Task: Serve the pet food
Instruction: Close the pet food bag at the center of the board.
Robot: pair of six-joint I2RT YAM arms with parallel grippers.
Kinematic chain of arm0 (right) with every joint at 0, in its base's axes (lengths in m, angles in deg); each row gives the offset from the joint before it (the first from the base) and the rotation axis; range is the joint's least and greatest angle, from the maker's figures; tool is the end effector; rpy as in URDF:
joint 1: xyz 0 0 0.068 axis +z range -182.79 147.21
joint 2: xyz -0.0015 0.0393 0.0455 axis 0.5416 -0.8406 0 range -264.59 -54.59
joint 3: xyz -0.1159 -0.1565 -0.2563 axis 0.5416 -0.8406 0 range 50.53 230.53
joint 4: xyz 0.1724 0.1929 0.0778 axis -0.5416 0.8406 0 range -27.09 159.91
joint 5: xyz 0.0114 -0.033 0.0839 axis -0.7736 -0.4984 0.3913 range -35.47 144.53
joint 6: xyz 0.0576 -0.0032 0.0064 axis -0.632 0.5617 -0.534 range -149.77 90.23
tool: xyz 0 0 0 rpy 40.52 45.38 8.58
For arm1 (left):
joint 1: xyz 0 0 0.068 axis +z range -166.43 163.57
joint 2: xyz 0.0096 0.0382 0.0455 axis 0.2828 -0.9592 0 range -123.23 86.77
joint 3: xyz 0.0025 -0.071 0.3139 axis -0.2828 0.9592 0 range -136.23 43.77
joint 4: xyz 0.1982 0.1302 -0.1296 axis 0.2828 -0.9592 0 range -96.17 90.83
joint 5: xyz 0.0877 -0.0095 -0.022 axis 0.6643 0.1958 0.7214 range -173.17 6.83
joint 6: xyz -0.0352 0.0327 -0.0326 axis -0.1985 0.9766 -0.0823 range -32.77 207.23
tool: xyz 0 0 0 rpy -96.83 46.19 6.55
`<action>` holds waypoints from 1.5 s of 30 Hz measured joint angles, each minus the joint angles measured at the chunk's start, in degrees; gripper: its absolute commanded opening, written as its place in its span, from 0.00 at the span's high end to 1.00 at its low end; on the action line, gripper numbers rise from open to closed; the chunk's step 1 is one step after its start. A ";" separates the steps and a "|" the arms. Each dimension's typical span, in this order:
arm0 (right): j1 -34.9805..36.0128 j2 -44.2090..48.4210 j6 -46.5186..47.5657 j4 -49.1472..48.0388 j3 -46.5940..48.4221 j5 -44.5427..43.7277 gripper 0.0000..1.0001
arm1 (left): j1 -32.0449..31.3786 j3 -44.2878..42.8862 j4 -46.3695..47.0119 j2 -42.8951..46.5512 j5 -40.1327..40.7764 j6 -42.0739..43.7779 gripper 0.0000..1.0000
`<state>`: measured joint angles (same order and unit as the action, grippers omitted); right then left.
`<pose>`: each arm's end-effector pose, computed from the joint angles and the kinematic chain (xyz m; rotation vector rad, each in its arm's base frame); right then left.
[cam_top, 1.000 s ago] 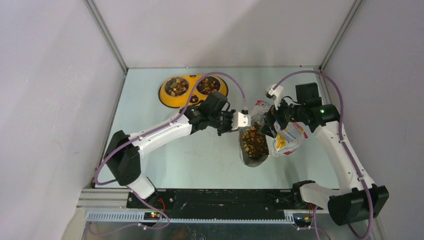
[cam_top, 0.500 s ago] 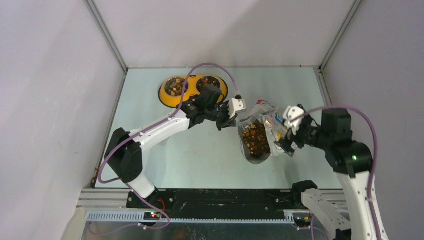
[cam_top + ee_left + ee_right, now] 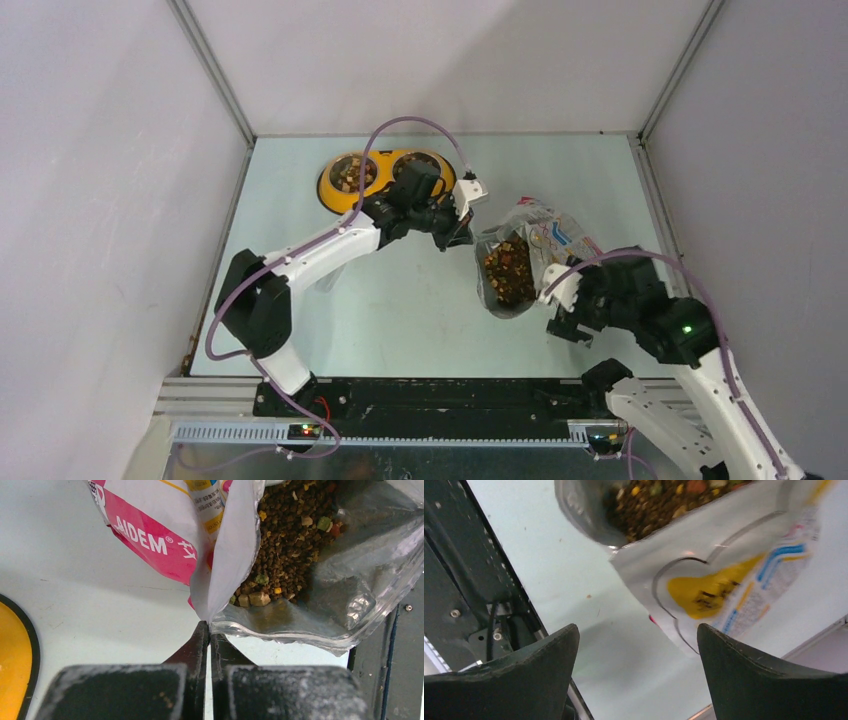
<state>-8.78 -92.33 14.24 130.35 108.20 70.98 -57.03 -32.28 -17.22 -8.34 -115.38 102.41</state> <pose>0.0563 0.0379 0.3650 -1.4298 1.8819 0.1766 0.2856 -0.2739 0.3344 1.3171 1.8087 -0.8661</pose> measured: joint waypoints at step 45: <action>22.34 10.38 -3.37 -32.39 -20.46 -21.27 0.68 | 1.05 -5.92 0.00 -5.79 -1.18 -6.19 1.00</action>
<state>13.56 -81.94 10.87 97.95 87.74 49.71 -55.98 -38.21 -17.22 -14.13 -116.56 96.22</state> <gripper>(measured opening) 0.424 0.005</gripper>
